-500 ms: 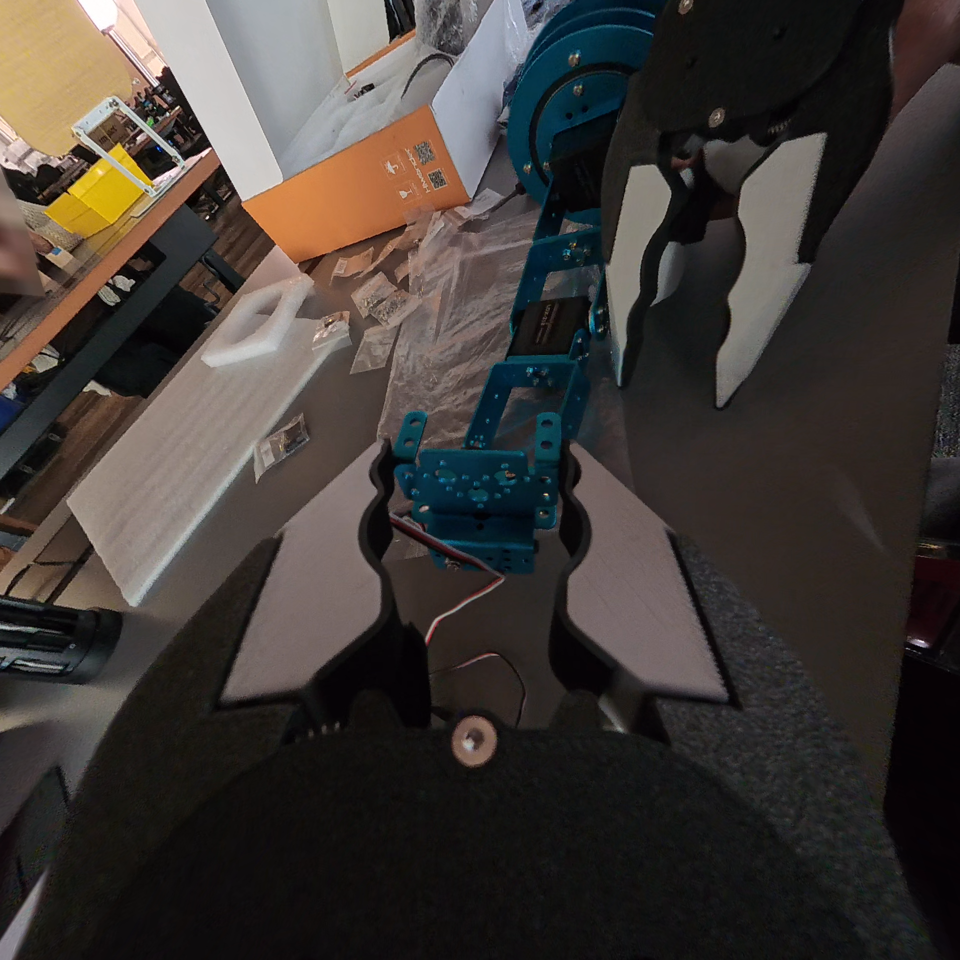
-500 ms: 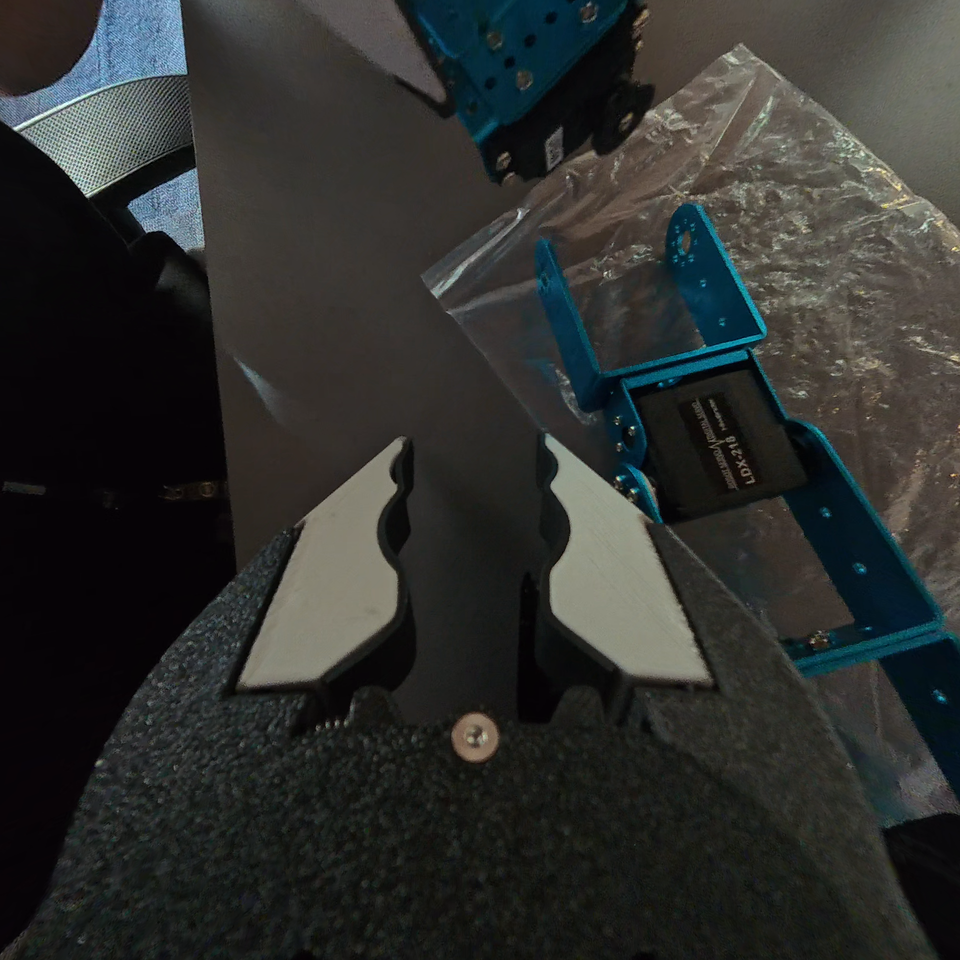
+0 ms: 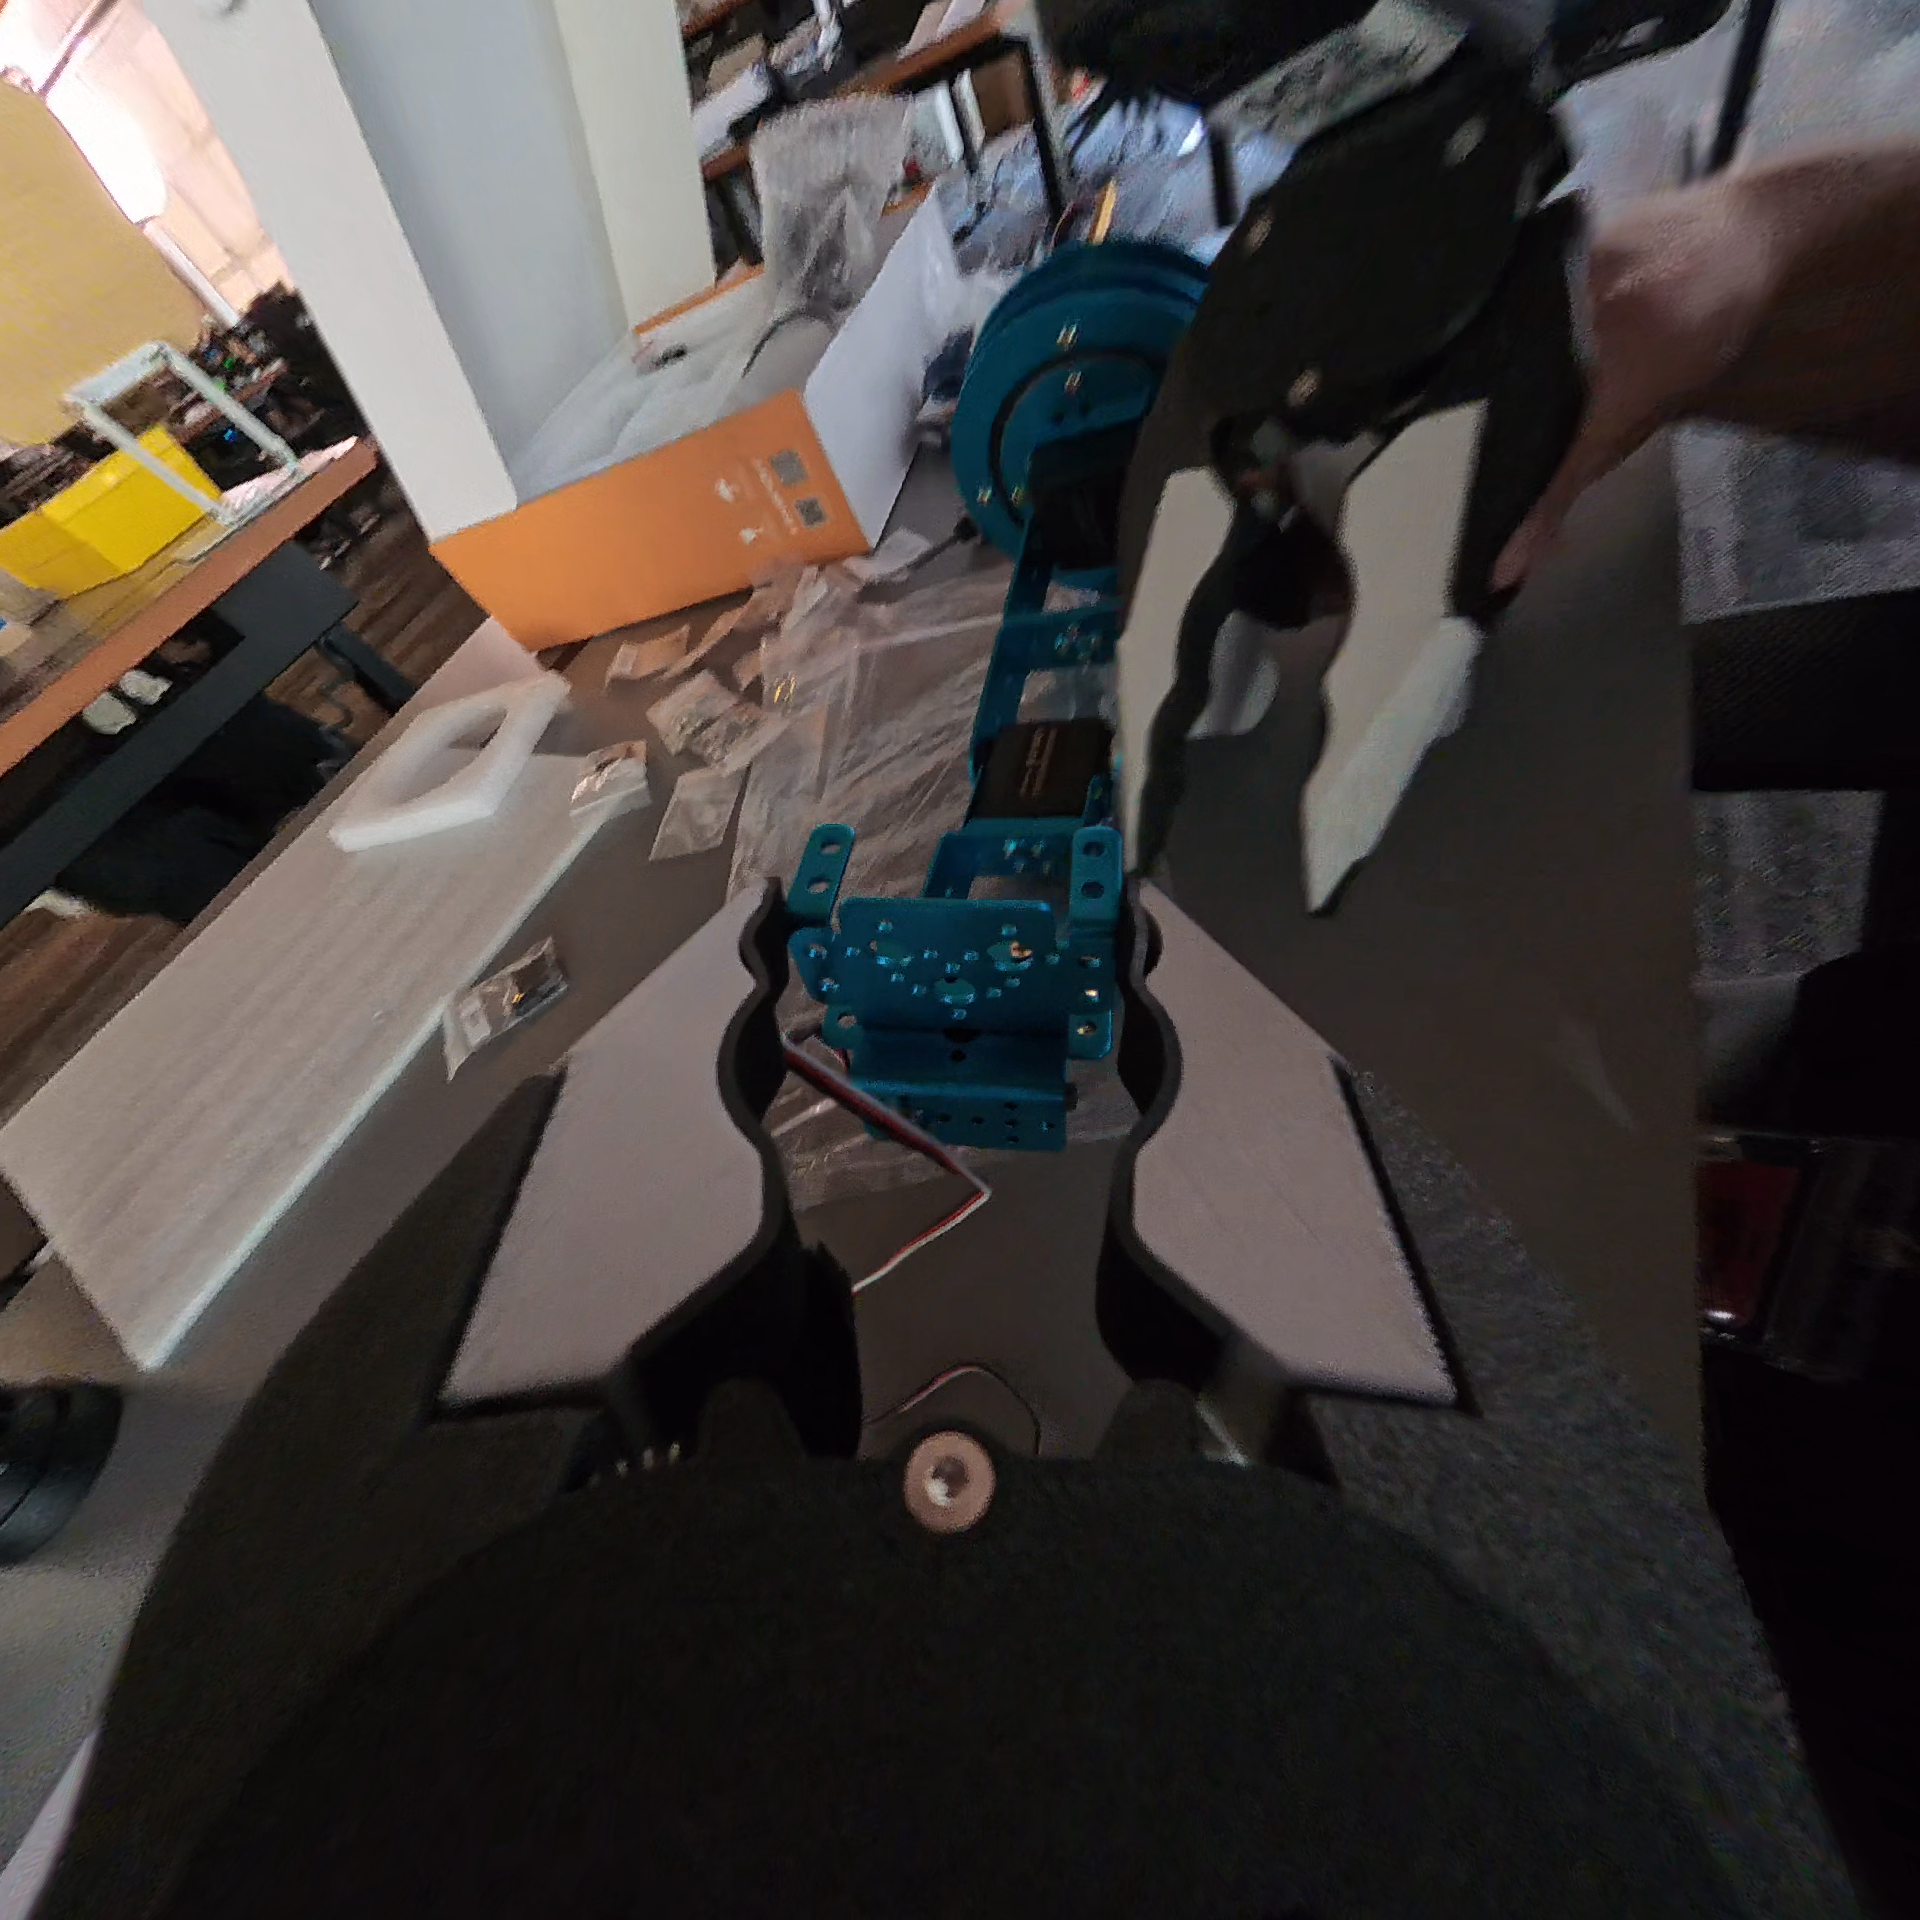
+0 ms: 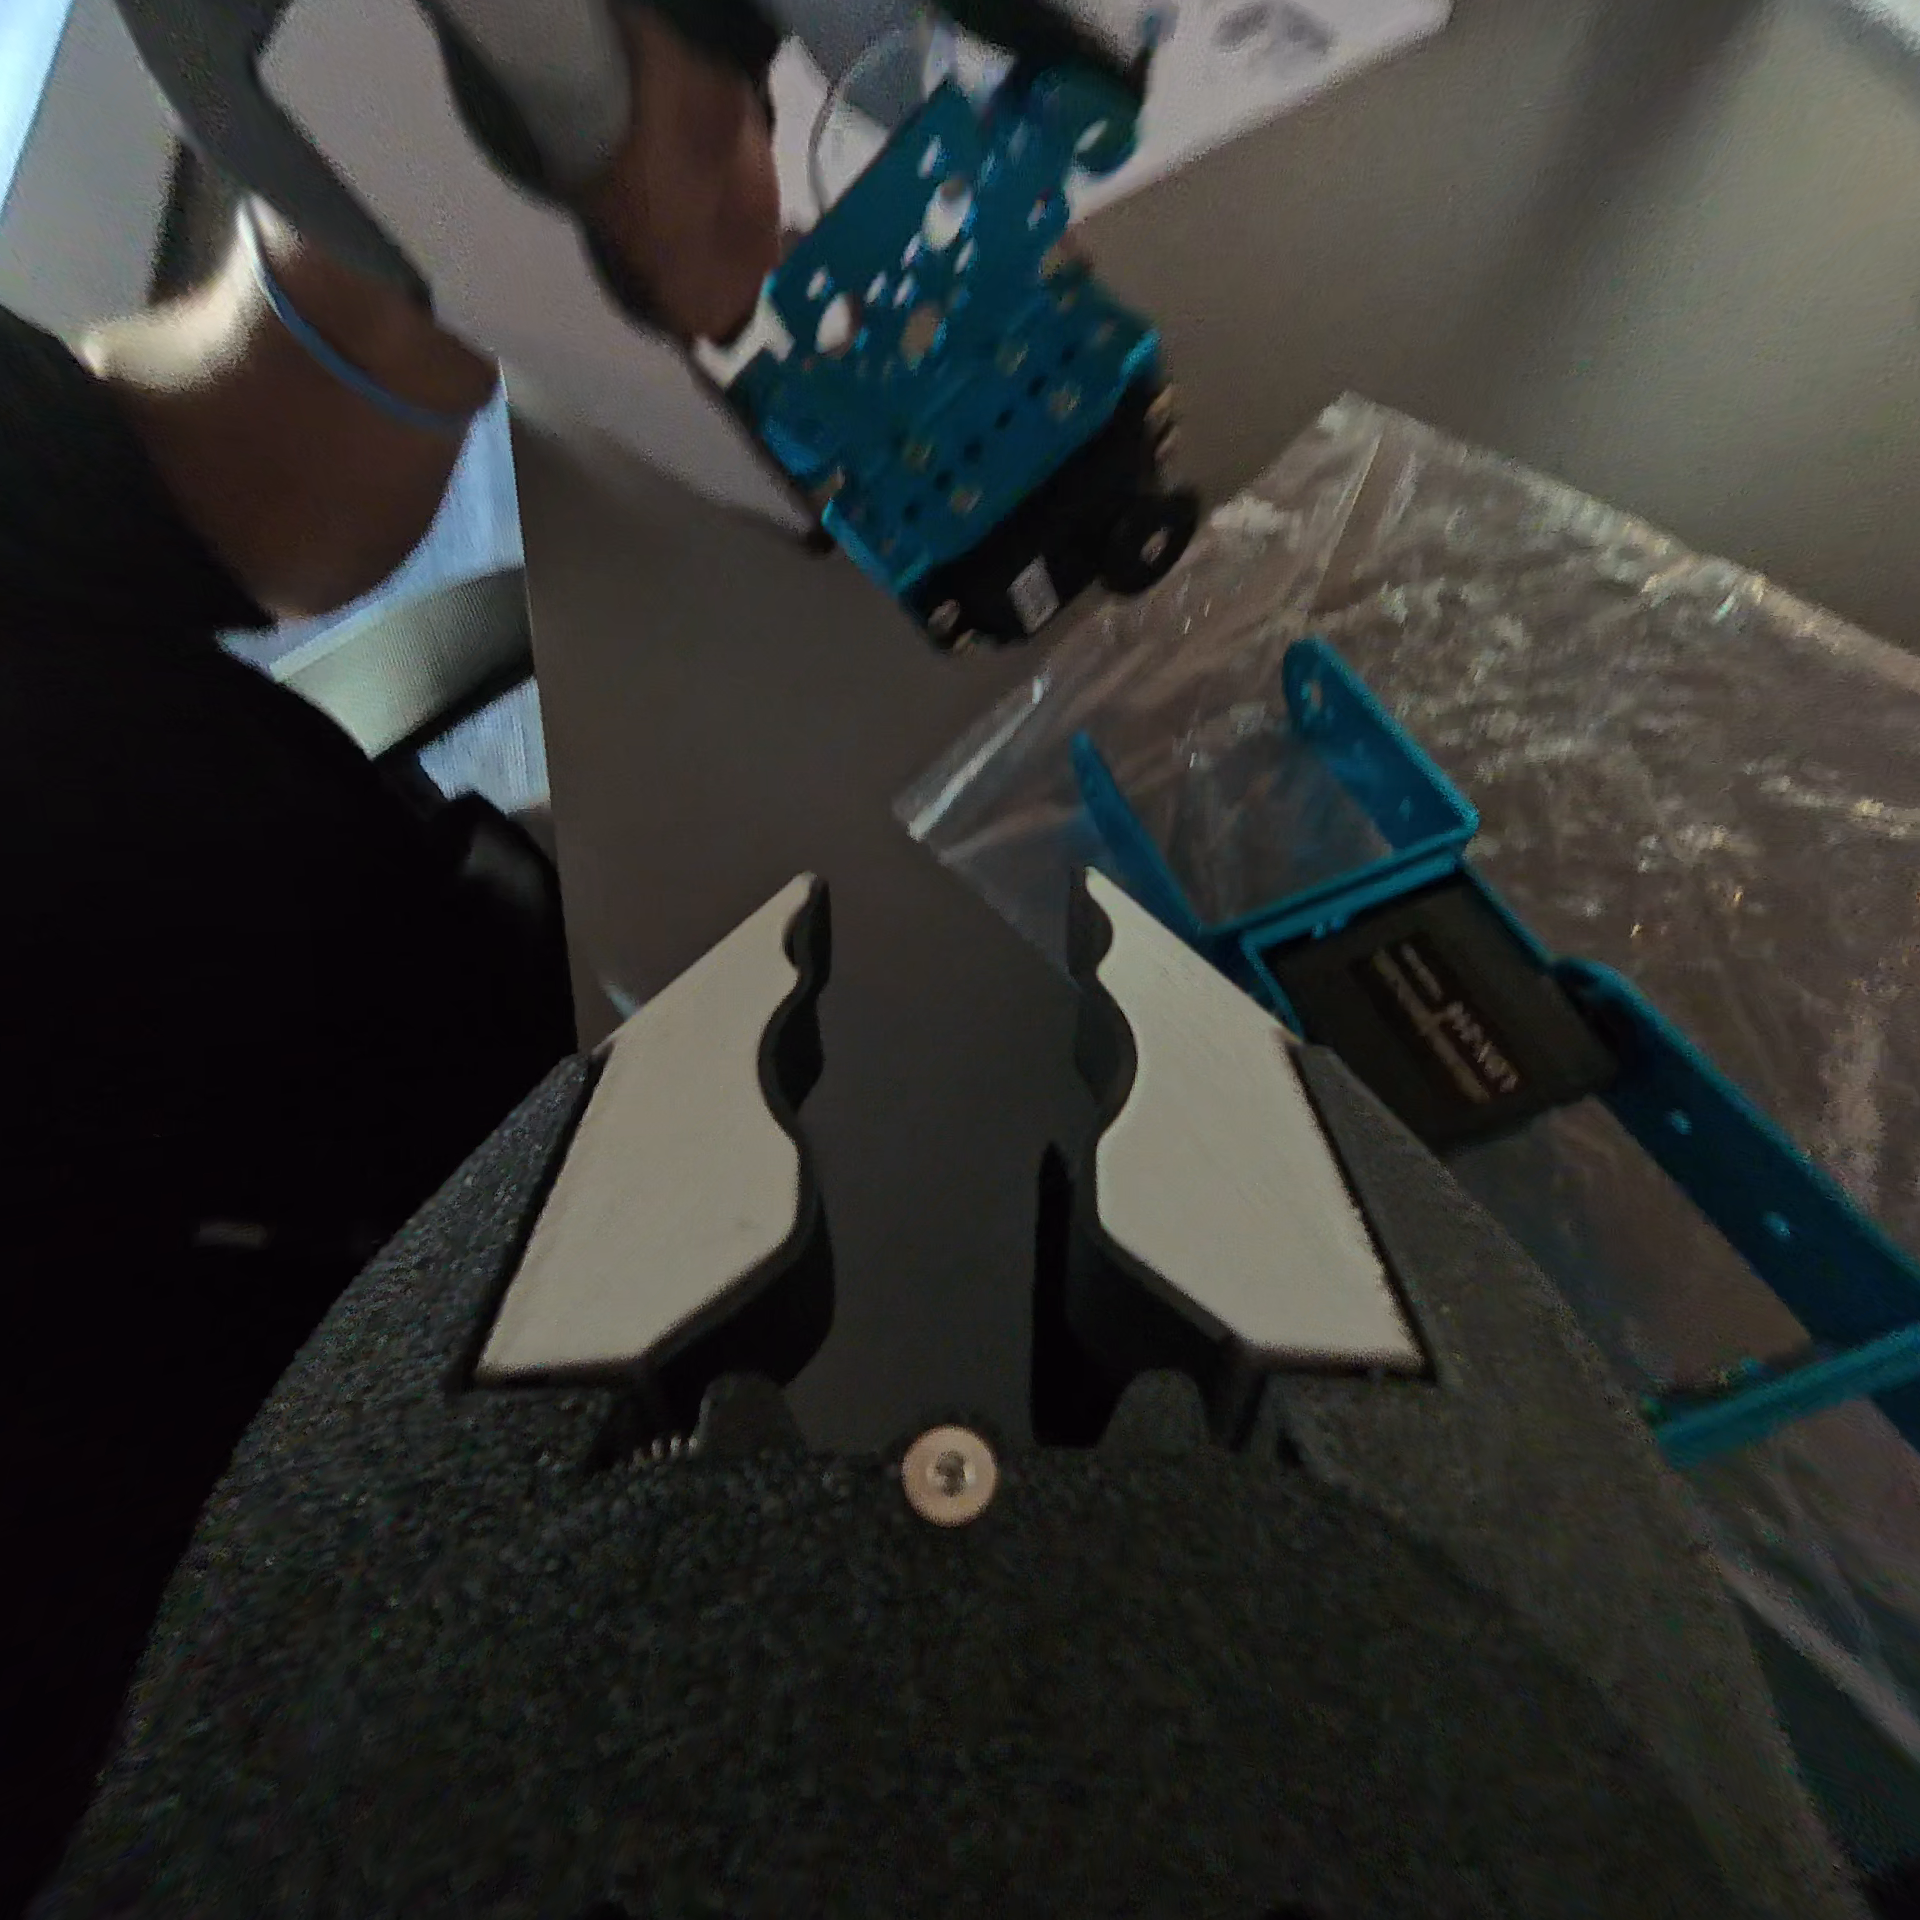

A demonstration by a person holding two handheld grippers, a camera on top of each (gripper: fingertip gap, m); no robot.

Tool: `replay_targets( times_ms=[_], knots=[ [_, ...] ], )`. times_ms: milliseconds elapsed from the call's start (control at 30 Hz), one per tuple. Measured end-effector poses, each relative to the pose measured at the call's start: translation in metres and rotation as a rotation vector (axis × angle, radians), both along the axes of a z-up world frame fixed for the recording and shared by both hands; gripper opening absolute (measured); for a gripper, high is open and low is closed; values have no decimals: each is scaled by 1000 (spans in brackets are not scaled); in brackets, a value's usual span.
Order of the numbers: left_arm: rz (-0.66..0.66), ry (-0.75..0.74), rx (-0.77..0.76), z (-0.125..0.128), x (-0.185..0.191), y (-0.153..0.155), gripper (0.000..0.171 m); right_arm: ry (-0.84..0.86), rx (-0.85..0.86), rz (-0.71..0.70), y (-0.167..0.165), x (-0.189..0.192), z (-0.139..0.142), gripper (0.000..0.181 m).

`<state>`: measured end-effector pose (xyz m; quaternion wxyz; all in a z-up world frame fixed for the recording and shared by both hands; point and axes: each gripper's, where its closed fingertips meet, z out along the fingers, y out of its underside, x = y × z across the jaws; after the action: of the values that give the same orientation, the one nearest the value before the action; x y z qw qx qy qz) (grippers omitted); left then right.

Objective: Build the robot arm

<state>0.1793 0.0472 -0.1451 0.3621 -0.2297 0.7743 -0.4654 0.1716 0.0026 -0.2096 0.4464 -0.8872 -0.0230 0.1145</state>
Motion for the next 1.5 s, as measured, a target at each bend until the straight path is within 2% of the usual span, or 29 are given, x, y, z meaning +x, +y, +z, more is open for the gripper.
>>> replay_targets(
  times_ms=[133, 300, 467, 533, 600, 667, 733, 800, 900, 933, 1000, 1100, 1133, 1200, 1267, 1367, 1433, 1500],
  knots=[
    [-161, -17, -129, 28, -19, -15, 63, 83, 179, 31, 22, -5, 29, 43],
    [-290, -55, -225, 56, -35, -17, 63, 415, 255, 160, 30, -24, 56, 44],
    [-337, -108, -146, 56, -43, -21, 63, 843, 298, 319, 27, -48, 84, 66],
    [-341, -163, -83, 53, -46, -26, 63, 975, 317, 313, 32, -45, 94, 68],
    [-325, -223, -13, 51, -48, -30, 63, 1002, 293, 285, 38, -44, 92, 59],
    [-289, -295, 77, 48, -49, -31, 63, 920, 276, 228, 44, -38, 83, 30],
    [-191, -368, 225, 39, -41, -25, 63, 813, 278, 156, 48, -27, 79, 27],
    [-76, -432, 371, 30, -29, -16, 64, 635, 265, 59, 51, -11, 73, 27],
    [37, -437, 433, 20, -12, -4, 63, 327, 254, -76, 56, 21, 75, 27],
    [35, -398, 406, 16, -9, -1, 69, 193, 242, -122, 58, 35, 75, 27],
    [0, -299, 306, 12, -7, 6, 69, -75, 197, -218, 60, 63, 72, 27],
    [-41, -152, 113, 17, -1, 26, 64, -274, 150, -216, 65, 75, 73, 27],
    [-46, -70, 42, 16, 5, 36, 59, -363, 129, -206, 67, 80, 71, 27],
    [-46, 132, -97, 8, 20, 53, 61, -541, 71, -185, 72, 88, 65, 27],
    [-75, 256, -238, 8, 33, 64, 59, -700, 31, -147, 78, 93, 59, 27],
    [-169, 460, -356, 1, 46, 70, 70, -824, 12, -102, 89, 93, 47, 27],
    [-198, 501, -412, 0, 53, 70, 70, -852, 37, -94, 96, 89, 43, 27],
    [-223, 539, -463, -2, 54, 64, 70, -959, 53, -106, 98, 90, 45, 27]
  ],
)
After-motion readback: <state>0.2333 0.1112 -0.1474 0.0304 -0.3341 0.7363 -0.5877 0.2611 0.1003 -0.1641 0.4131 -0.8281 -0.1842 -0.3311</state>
